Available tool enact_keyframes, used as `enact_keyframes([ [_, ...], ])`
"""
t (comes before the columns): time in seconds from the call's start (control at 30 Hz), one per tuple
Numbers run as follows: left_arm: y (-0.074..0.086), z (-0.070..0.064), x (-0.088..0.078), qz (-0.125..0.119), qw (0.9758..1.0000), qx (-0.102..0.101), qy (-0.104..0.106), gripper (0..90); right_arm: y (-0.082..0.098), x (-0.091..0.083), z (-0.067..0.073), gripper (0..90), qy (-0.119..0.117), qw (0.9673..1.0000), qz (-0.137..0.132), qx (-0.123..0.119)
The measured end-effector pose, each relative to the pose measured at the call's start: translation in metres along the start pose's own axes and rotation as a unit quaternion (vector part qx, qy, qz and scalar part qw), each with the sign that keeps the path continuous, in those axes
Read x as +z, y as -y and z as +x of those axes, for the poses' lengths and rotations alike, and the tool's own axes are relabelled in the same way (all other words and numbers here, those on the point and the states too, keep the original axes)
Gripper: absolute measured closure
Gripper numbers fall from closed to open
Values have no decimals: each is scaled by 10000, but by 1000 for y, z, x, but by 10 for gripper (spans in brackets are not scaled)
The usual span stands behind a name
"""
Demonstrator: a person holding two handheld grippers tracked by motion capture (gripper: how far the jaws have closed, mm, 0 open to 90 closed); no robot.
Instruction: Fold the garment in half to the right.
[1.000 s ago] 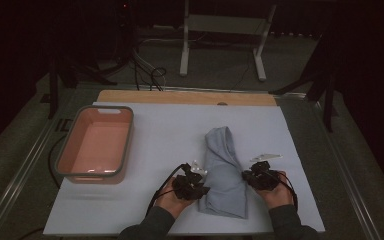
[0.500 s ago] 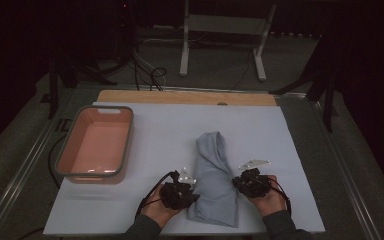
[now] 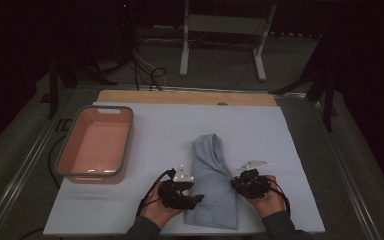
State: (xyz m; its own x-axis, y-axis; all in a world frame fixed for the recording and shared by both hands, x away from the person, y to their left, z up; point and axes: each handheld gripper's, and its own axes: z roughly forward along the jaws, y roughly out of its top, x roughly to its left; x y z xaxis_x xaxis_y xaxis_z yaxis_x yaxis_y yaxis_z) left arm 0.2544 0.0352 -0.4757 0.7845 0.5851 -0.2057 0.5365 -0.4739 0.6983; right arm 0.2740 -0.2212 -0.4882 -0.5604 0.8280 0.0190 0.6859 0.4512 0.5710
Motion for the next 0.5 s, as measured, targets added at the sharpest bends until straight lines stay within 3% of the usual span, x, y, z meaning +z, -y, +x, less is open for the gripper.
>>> enact_keyframes([
  [0.03, -8, -2, 2, -186, 9998, 7, -26, 390, -1, 0, -1, 704, 35, 10000, -39, 39],
  [0.17, -17, -10, 9, -339, 9993, 160, 57, 392, -1, -2, -3, 665, 47, 9999, -75, 82],
  [0.2, -21, -16, 15, -290, 9989, 365, 72, 398, -2, -3, -4, 644, 50, 9999, -111, 105],
  [0.3, -23, -23, 22, -216, 9984, 517, 75, 404, -2, -4, -4, 634, 42, 9998, -145, 119],
  [0.33, -24, -27, 29, -77, 9980, 623, -1, 404, -4, -5, -4, 617, 39, 9998, -176, 111],
  [0.5, -23, -28, 36, 64, 9981, 615, 7, 410, -11, -12, -5, 551, -18, 9992, -393, 57],
])
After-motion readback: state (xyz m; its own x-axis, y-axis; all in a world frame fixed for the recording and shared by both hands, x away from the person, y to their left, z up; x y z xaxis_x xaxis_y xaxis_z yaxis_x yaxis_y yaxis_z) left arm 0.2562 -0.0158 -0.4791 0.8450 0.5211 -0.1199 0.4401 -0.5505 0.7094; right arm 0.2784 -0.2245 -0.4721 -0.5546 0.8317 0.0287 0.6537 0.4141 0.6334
